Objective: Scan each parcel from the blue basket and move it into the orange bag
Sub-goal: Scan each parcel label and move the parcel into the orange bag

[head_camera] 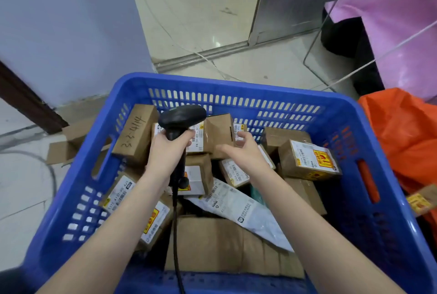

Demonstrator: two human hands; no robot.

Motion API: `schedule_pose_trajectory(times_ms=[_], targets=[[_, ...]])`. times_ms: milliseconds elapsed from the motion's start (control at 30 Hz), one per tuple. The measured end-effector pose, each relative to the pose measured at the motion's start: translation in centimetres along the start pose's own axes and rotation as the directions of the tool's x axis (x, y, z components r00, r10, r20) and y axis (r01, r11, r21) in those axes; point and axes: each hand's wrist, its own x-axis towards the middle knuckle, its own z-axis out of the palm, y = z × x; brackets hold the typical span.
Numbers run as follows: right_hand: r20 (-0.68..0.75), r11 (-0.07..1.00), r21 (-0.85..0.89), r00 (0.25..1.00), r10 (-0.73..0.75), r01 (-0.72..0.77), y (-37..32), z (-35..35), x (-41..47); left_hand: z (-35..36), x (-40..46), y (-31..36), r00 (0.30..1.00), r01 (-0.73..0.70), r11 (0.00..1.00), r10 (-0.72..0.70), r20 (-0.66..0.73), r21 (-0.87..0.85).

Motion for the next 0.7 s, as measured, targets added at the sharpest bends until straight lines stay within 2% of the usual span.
schedule_pose_trajectory(times_ms=[100,233,400,600,700], targets=[[0.022,1.0,-0.018,1.0,-0.006,0.006,-0.1,2.3,1.3,-1.4,1.7,-0.7,0.999,0.007,0.999,-0.005,-0.036,0.04],[0.017,0.996,-0.092,1.0,0.011,-0.009,0.0,4.5,3.3,-1.9,3.2,-1.7,1.0,0.02,1.0,-0.019,-0.005,0.024],[-0.015,0.999,-0.048,1.0,0.011,-0.012,0.1,5.6,5.0,-1.4,4.0,-2.4,1.0,-0.016,0.994,0.016,0.006,0.107],[0.008,0.994,-0.038,0.994,0.107,-0.106,0.1,5.8,5.7,-0.7,3.3,-1.8,0.996,-0.079,0.992,0.074,0.051,0.103],[0.011,0.995,-0.043,0.995,0.094,-0.094,0.0,5.4,5.1,-0.4,2.6,-1.4,0.993,-0.11,0.989,0.104,0.063,0.094]])
